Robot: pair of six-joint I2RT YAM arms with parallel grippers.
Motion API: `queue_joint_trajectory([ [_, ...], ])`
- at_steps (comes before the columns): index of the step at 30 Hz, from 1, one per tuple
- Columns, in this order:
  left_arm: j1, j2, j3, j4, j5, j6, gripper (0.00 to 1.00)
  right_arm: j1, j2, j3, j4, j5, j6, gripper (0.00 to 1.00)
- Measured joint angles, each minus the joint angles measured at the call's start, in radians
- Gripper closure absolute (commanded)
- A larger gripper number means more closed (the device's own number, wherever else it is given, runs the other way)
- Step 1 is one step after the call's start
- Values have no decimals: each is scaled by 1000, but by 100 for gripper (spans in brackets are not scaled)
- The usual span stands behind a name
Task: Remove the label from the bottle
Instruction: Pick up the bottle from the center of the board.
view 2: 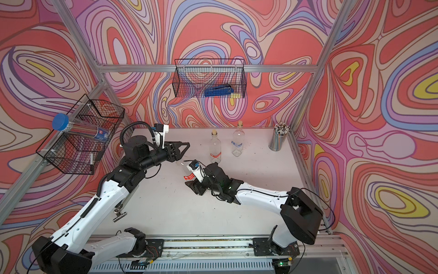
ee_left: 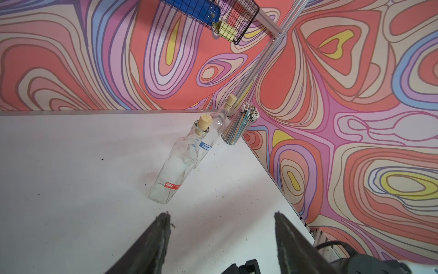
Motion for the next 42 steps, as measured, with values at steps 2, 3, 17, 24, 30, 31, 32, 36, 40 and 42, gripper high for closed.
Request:
queue_joint_trajectory([
  [2,3,-20,0,11,20,9,8,0,-11,2,-14,-32,0,100],
  [3,9,-31,0,20,33,10,8,-1,-18,2,-23,-50,0,100],
  [17,177,-56,-143,386,357,-204,16,-64,-70,13,-114,-298,48,100],
  [24,177,-54,-146,402,404,-216,24,-72,-74,14,-114,-348,67,100],
  [30,177,-43,-157,385,407,-190,31,-85,-74,14,-111,-376,84,100],
  [31,177,-39,-162,381,407,-188,29,-85,-74,14,-110,-379,87,100],
  [32,177,-33,-167,381,407,-186,28,-86,-74,14,-110,-382,91,100],
  [36,177,-16,-190,383,406,-187,40,-86,-74,16,-109,-390,102,100],
  [40,176,6,-195,410,406,-200,57,-86,-74,20,-105,-396,109,100],
  [42,173,15,-195,431,408,-206,62,-86,-73,22,-106,-397,119,100],
])
